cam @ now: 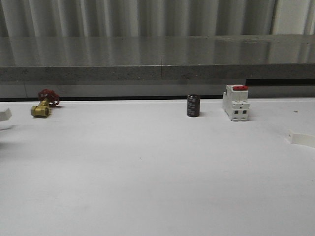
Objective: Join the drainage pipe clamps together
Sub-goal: 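Grasp the white clamp half with the left gripper and lift it, then set the clamp half down toward the table center, open left gripper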
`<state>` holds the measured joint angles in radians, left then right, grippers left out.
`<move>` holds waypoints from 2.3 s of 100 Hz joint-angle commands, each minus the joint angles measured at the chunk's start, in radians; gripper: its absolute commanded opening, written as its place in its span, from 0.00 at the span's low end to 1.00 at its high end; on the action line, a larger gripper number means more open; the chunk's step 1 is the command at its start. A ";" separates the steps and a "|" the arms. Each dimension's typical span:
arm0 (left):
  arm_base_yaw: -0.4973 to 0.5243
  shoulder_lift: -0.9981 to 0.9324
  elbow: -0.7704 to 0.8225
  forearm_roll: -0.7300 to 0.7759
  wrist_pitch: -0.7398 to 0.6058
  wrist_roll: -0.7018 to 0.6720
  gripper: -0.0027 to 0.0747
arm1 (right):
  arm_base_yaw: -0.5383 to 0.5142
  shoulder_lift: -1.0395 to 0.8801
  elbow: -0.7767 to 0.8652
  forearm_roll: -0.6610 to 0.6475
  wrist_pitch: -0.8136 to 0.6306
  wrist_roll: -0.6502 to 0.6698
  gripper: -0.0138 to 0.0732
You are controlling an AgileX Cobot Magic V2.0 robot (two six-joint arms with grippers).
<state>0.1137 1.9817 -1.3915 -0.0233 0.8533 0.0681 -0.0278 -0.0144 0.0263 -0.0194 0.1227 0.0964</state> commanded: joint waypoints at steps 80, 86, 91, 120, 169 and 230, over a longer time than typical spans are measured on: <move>-0.494 -0.027 -0.028 -0.099 -0.090 -0.333 0.05 | -0.004 -0.015 -0.016 -0.002 -0.083 -0.009 0.08; -0.496 -0.019 -0.028 -0.109 -0.086 -0.333 0.05 | -0.004 -0.015 -0.016 -0.002 -0.083 -0.009 0.08; -0.496 -0.014 -0.028 -0.109 -0.085 -0.333 0.05 | -0.004 -0.015 -0.016 -0.002 -0.083 -0.009 0.08; -0.496 -0.014 -0.037 -0.109 -0.097 -0.325 0.54 | -0.004 -0.015 -0.016 -0.002 -0.083 -0.009 0.08; -0.476 -0.235 -0.055 -0.042 -0.048 -0.222 0.06 | -0.004 -0.015 -0.016 -0.002 -0.083 -0.009 0.08; -0.297 -0.745 0.336 -0.036 -0.210 -0.138 0.01 | -0.004 -0.015 -0.016 -0.014 -0.088 -0.009 0.08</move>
<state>-0.1969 1.3481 -1.0978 -0.0596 0.7350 -0.0740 -0.0278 -0.0144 0.0263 -0.0194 0.1227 0.0964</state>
